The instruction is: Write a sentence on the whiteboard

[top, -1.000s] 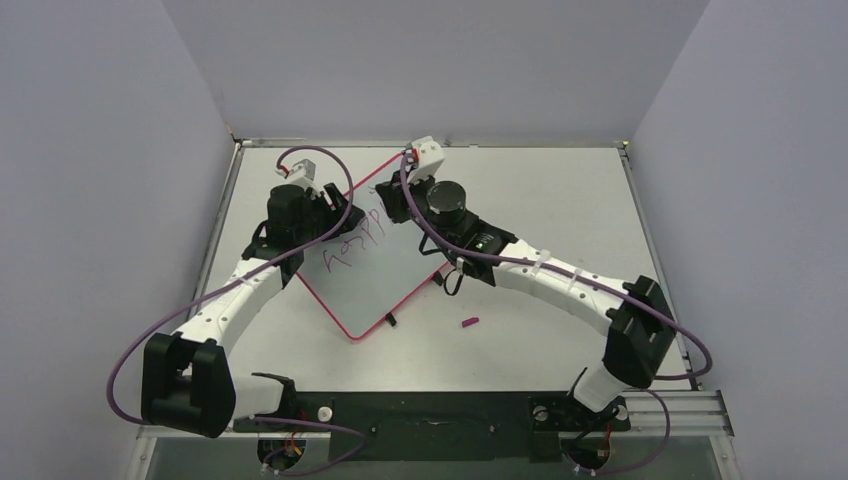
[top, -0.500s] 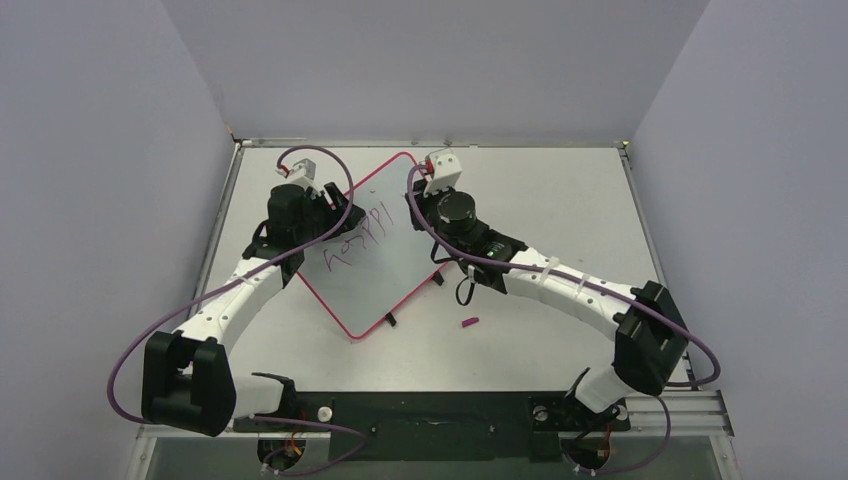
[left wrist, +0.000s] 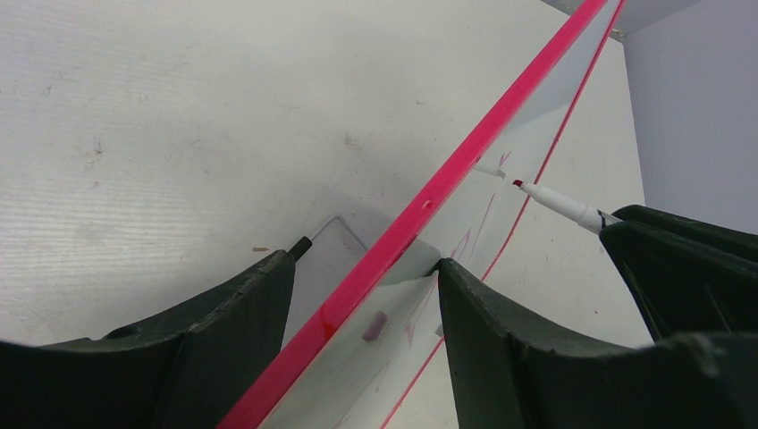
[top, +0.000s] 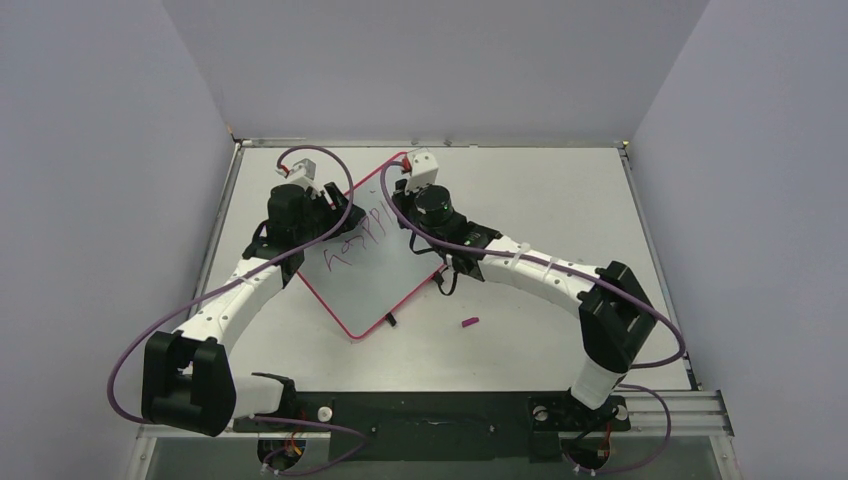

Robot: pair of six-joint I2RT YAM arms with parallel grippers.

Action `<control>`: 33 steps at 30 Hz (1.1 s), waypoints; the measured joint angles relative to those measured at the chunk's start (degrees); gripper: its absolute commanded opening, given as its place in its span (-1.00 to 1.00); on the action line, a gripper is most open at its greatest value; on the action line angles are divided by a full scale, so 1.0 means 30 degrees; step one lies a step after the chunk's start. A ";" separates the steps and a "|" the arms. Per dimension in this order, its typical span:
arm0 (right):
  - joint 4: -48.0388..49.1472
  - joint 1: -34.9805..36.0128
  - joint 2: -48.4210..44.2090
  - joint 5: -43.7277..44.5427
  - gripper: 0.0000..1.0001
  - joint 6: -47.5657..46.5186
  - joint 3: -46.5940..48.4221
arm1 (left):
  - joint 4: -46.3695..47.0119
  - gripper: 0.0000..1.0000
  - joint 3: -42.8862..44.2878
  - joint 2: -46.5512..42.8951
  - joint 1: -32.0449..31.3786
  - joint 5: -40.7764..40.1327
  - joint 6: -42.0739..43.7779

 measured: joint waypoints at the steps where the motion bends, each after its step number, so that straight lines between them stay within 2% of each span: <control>1: -0.0029 0.0000 0.0131 -0.0022 -1.00 0.0000 0.0168 | 0.0000 -0.07 0.0000 0.0000 0.0000 0.0000 0.0000; 22: 0.0087 -0.0007 0.0729 -0.0335 -1.00 0.0117 0.0707 | -0.0095 -0.07 -0.0007 -0.0022 -0.0007 -0.0226 -0.0138; 33: 0.1188 0.0095 0.0138 -0.0299 -1.00 0.0648 -0.1763 | -0.0335 -0.07 -0.0022 -0.0073 0.0015 -0.0743 -0.0423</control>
